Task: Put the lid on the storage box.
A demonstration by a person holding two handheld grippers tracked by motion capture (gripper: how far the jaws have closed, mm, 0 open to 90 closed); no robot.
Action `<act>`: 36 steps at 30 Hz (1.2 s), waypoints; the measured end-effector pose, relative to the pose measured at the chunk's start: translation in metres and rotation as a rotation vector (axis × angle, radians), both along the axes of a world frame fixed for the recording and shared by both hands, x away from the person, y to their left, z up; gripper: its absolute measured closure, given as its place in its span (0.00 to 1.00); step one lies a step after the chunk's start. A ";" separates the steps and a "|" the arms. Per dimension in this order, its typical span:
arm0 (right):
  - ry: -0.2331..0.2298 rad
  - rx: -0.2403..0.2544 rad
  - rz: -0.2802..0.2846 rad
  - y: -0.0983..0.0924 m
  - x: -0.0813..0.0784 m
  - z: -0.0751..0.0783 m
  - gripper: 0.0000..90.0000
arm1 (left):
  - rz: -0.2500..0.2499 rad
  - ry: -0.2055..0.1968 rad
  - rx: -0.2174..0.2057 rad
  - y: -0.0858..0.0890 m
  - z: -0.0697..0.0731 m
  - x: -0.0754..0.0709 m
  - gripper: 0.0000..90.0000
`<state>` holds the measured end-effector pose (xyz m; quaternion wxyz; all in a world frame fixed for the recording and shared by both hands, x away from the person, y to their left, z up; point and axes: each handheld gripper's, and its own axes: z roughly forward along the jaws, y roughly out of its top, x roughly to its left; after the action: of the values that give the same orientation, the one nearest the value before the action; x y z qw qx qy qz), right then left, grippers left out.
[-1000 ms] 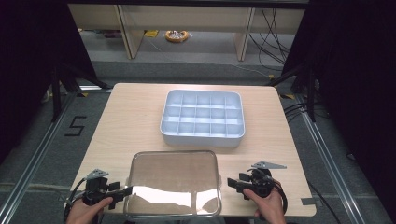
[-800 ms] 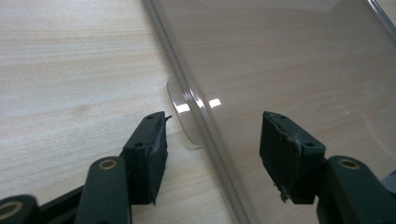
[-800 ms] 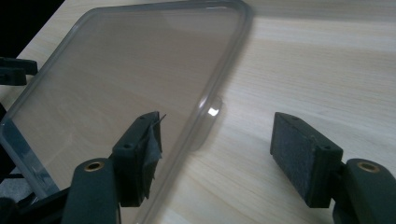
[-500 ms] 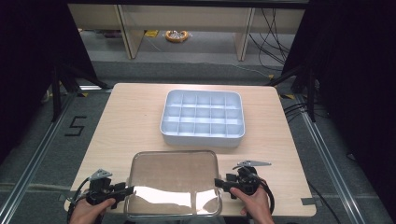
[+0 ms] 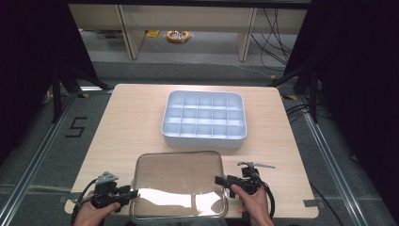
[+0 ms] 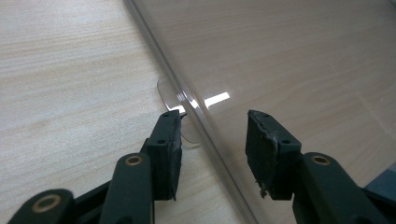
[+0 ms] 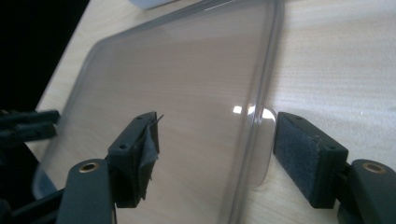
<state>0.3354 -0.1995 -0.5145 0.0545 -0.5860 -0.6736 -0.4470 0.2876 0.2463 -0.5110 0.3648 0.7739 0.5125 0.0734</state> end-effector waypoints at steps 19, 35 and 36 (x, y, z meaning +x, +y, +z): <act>0.018 0.128 -0.009 -0.007 -0.012 0.003 0.76 | -0.014 -0.004 0.012 0.003 0.000 0.000 0.59; -0.120 0.147 0.090 -0.004 -0.013 0.024 0.82 | 0.035 0.023 -0.078 0.006 -0.001 0.005 0.35; -0.121 0.151 0.094 -0.004 -0.012 0.025 0.82 | 0.048 0.027 -0.099 0.005 -0.002 0.006 0.34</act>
<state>0.3229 -0.2034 -0.4898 0.0786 -0.5198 -0.6669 -0.5281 0.2932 0.2517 -0.5125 0.3937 0.7434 0.5388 0.0460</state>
